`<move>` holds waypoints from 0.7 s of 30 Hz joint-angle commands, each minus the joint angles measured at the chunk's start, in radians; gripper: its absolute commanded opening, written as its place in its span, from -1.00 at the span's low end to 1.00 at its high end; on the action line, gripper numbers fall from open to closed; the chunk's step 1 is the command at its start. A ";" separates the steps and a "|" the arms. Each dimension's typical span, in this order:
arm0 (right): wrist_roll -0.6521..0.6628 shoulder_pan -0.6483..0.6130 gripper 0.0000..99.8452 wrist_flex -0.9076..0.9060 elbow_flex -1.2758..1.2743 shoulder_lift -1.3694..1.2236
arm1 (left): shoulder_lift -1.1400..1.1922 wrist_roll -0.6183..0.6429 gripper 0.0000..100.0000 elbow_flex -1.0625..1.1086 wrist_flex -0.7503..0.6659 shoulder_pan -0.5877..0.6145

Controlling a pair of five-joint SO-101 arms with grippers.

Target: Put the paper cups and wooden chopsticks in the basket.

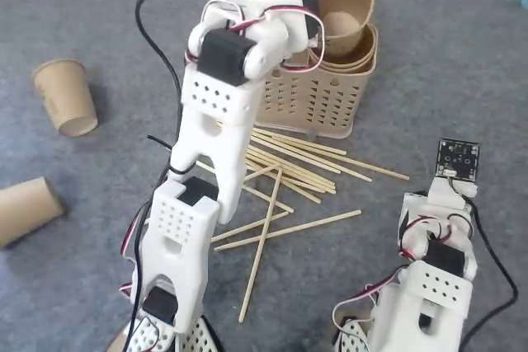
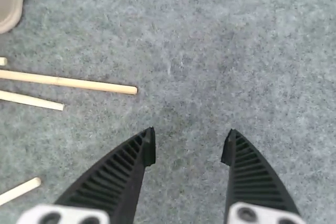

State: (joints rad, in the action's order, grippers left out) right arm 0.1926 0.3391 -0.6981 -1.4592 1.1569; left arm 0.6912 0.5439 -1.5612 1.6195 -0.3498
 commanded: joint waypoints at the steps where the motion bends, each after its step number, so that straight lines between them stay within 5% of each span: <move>1: 0.020 -0.012 -0.56 0.021 0.012 0.027 | -0.028 0.003 -0.97 -0.120 0.044 -0.011; 21: 0.020 -0.008 -0.56 0.019 0.012 0.027 | -0.075 -0.055 -0.89 0.031 -0.034 -0.046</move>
State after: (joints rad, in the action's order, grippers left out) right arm 0.1926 0.3391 -0.6981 -1.4592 1.1569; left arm 0.6836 0.5025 -1.5321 1.6349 -0.3959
